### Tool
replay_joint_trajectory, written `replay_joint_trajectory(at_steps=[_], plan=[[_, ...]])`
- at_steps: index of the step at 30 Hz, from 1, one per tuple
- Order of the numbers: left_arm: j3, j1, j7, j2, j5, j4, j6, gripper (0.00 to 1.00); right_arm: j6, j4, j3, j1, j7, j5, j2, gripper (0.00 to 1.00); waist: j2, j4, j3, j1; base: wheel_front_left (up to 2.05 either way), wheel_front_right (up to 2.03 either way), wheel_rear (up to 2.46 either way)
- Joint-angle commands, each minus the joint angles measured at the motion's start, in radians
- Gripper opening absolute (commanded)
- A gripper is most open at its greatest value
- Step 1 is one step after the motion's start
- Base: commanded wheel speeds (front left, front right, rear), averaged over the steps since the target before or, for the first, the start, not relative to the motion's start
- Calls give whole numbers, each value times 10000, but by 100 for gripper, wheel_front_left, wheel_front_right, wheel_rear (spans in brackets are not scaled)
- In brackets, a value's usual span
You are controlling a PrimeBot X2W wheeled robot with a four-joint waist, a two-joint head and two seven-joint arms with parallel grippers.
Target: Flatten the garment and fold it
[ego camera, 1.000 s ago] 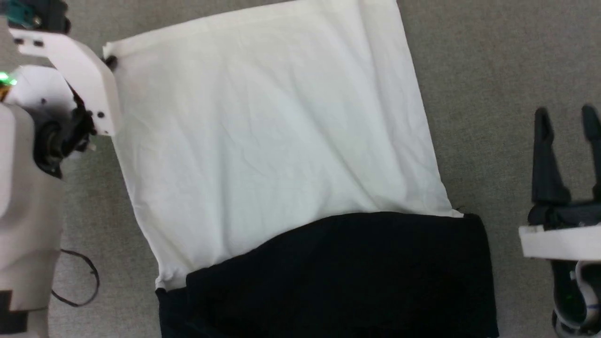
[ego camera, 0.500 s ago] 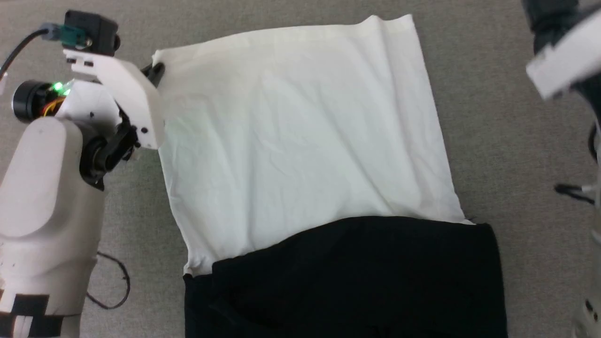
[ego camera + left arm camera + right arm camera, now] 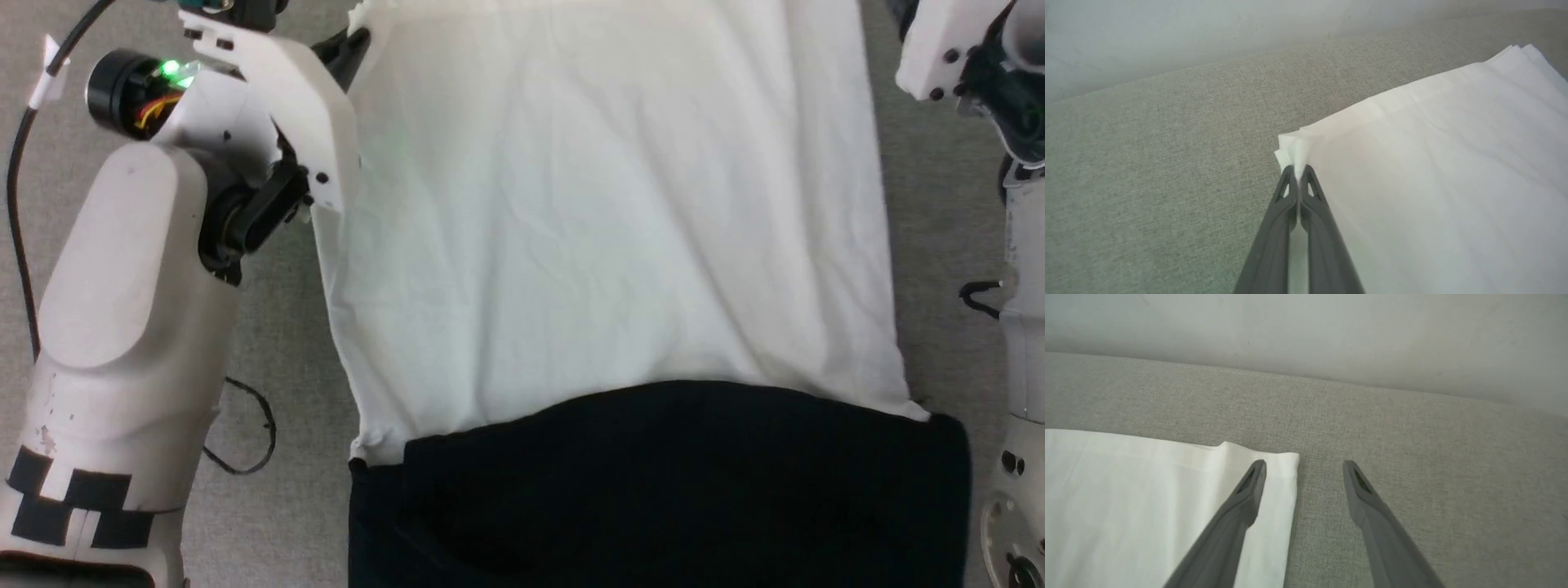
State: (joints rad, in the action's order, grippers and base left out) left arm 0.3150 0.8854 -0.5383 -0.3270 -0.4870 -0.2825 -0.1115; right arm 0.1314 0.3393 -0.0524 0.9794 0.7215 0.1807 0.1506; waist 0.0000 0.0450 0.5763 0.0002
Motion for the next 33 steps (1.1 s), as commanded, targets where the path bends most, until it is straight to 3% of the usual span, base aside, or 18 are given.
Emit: replay_joint_trajectory(at_steps=[1,9,10,11,12,20,33], plan=[[59,179,57,42,-42,53,-52,0,-7,83,25,66,28,-122,27,100,0,468,523,-2,0,0,0],[341,502,203,82,-138,95,-108,0,-7,608,-35,73,78,-465,62,100,0,729,1013,-2,0,0,0],[349,510,227,61,-154,52,-112,0,-7,647,-1,76,172,-419,31,84,0,734,1028,-2,0,0,0],[353,513,255,36,-168,5,-115,0,-7,670,10,86,261,-373,-7,38,0,733,1031,-2,0,0,0],[346,510,285,19,-188,-51,-117,0,-7,676,30,98,331,-342,-27,0,0,730,1019,-2,0,0,0],[112,444,925,-56,-385,-368,-124,0,-7,301,77,106,-286,-211,11,0,0,626,485,-2,0,0,0],[-384,19,3767,-438,82,-94,-31,0,-7,-636,207,-672,-2234,806,551,0,0,218,-1268,-2,0,0,0]])
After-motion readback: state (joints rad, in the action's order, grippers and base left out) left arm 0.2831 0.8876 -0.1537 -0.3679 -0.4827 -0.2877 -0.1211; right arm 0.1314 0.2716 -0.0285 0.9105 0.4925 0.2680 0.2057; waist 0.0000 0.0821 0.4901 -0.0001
